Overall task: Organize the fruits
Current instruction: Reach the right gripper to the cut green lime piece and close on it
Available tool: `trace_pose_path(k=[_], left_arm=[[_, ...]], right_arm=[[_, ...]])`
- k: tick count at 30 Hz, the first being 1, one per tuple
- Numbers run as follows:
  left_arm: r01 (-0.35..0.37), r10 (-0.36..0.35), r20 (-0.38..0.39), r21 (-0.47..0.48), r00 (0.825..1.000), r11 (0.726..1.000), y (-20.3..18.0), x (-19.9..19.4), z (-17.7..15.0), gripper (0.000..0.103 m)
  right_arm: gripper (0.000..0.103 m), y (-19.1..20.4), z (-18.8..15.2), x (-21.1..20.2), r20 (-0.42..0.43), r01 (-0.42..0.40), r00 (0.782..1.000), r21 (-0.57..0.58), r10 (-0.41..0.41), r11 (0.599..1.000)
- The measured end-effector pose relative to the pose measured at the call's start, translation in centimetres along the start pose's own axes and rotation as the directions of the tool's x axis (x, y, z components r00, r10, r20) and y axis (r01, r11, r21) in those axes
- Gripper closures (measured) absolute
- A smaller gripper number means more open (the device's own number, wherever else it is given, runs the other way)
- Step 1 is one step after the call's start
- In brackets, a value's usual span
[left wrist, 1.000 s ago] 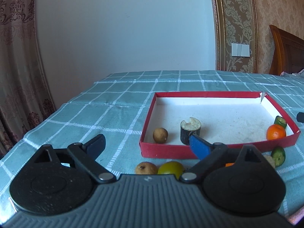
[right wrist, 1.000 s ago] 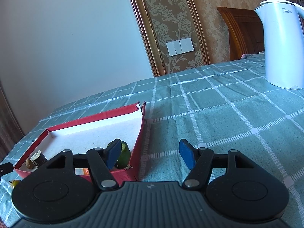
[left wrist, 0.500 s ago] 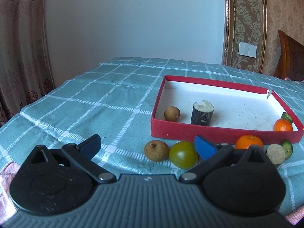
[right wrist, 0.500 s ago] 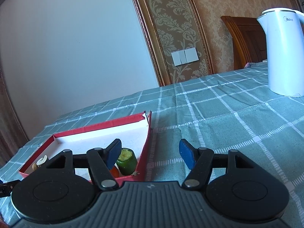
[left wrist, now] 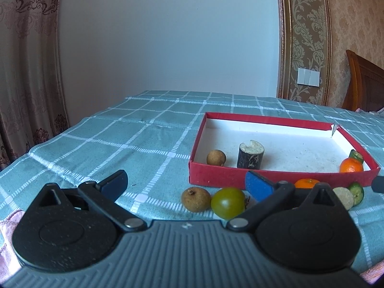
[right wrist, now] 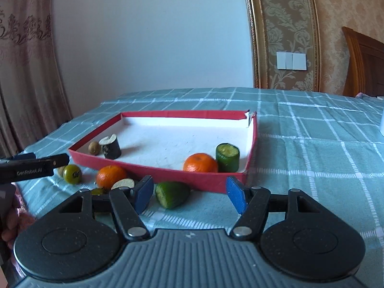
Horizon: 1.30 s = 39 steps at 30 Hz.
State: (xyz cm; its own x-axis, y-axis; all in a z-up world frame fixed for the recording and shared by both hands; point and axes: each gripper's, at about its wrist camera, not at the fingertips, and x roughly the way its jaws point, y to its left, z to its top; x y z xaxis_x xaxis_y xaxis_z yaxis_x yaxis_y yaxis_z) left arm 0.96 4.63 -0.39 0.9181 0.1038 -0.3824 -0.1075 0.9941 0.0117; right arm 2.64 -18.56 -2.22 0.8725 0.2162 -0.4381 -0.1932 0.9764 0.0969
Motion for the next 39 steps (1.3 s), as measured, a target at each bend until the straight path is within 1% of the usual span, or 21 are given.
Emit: trace_pose_path(k=[7, 11, 13, 15, 16, 19, 21, 27, 32, 39], left_arm=[[0.005, -0.005, 0.007, -0.001, 1.000, 1.000, 0.0, 0.0, 0.0, 0.000], [0.007, -0.007, 0.009, -0.004, 1.000, 1.000, 0.0, -0.1, 0.0, 0.000], [0.010, -0.010, 0.007, -0.006, 1.000, 1.000, 0.1, 0.0, 0.0, 0.000], [0.014, -0.014, 0.007, -0.006, 1.000, 1.000, 0.1, -0.1, 0.0, 0.000], [0.015, -0.015, 0.008, -0.007, 1.000, 1.000, 0.1, -0.1, 0.0, 0.000], [0.017, -0.017, 0.008, -0.010, 1.000, 1.000, 0.2, -0.1, 0.0, 0.000], [0.020, -0.020, 0.007, -0.012, 1.000, 1.000, 0.3, -0.1, 0.0, 0.000], [0.023, -0.023, 0.006, -0.014, 1.000, 1.000, 0.3, -0.1, 0.0, 0.000], [0.018, -0.018, 0.008, -0.002, 1.000, 1.000, 0.1, -0.1, -0.1, 0.000], [0.021, -0.021, -0.015, -0.011, 1.000, 1.000, 0.2, 0.3, 0.0, 0.000]], right_arm=[[0.037, 1.0, 0.2, 2.0, -0.077, 0.006, 0.997, -0.009, -0.007, 1.000], [0.037, 1.5, 0.1, 2.8, -0.093, 0.019, 0.995, -0.022, -0.021, 1.000], [0.048, 1.6, 0.1, 3.1, -0.102, 0.015, 0.995, -0.024, -0.017, 1.000], [0.054, 1.6, 0.1, 3.5, -0.114, 0.013, 0.993, -0.021, -0.015, 1.000], [0.056, 1.6, 0.1, 3.7, -0.117, 0.009, 0.993, -0.019, -0.012, 1.000], [0.057, 1.5, 0.1, 4.1, -0.125, 0.000, 0.992, -0.005, -0.001, 1.000], [0.063, 1.6, 0.1, 4.4, -0.129, -0.005, 0.992, -0.008, 0.004, 1.000], [0.064, 1.8, 0.0, 4.3, -0.118, -0.009, 0.993, -0.009, 0.008, 1.000], [0.064, 1.7, -0.1, 3.7, -0.090, -0.016, 0.996, -0.003, 0.015, 1.000], [0.064, 1.6, -0.1, 3.5, -0.073, -0.007, 0.997, 0.008, 0.008, 1.000]])
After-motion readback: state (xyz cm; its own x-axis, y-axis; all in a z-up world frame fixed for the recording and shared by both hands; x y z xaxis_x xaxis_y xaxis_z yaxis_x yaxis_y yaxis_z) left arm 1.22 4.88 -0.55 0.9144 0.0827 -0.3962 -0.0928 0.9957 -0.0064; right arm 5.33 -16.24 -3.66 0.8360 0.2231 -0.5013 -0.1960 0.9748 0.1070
